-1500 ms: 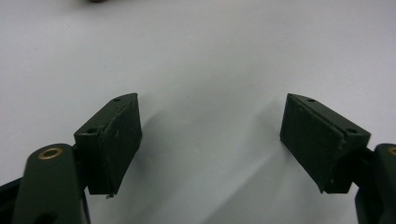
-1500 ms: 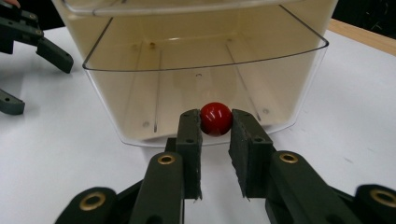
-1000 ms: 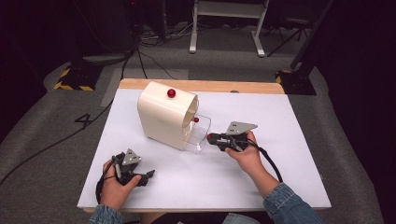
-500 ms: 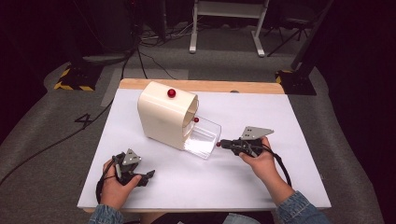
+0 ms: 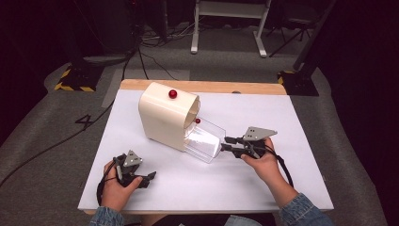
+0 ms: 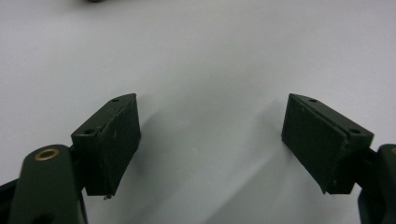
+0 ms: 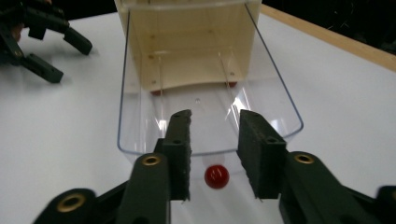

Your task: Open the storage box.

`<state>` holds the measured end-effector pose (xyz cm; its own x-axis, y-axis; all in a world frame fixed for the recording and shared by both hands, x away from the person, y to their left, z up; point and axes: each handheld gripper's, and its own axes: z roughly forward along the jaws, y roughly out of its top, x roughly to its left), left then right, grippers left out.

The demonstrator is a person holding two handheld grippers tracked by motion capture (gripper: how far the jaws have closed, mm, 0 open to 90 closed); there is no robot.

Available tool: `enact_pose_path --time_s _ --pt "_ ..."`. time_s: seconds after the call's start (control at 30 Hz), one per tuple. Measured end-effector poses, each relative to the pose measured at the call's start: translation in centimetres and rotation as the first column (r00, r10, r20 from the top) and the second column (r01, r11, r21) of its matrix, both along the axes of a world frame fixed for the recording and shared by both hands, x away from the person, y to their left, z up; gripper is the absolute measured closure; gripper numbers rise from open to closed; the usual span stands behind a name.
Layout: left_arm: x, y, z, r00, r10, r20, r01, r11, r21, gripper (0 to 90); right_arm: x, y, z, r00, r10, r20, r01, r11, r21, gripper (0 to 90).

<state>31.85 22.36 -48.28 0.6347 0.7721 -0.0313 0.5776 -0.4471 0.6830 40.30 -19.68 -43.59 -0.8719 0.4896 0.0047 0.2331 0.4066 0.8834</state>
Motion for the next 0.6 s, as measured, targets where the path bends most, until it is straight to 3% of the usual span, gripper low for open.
enact_pose_path --time_s 0.07,0.37,0.6 --pt "0.0 0.0 0.0 1.0000 -0.001 0.005 0.001 1.0000 0.002 19.7 0.0 0.6 1.0 0.9999 0.011 0.012 -0.011 0.9996 0.027 63.2" --pt "-0.1 0.0 0.0 1.0000 -0.001 0.008 0.001 1.0000 0.003 19.7 0.7 3.5 3.1 0.9977 0.049 0.046 -0.051 0.9978 0.042 62.2" --pt "0.1 -0.1 0.0 1.0000 -0.002 -0.007 0.002 1.0000 -0.001 18.9 2.2 6.2 4.6 0.9970 0.059 0.050 -0.062 0.9961 0.063 60.8"
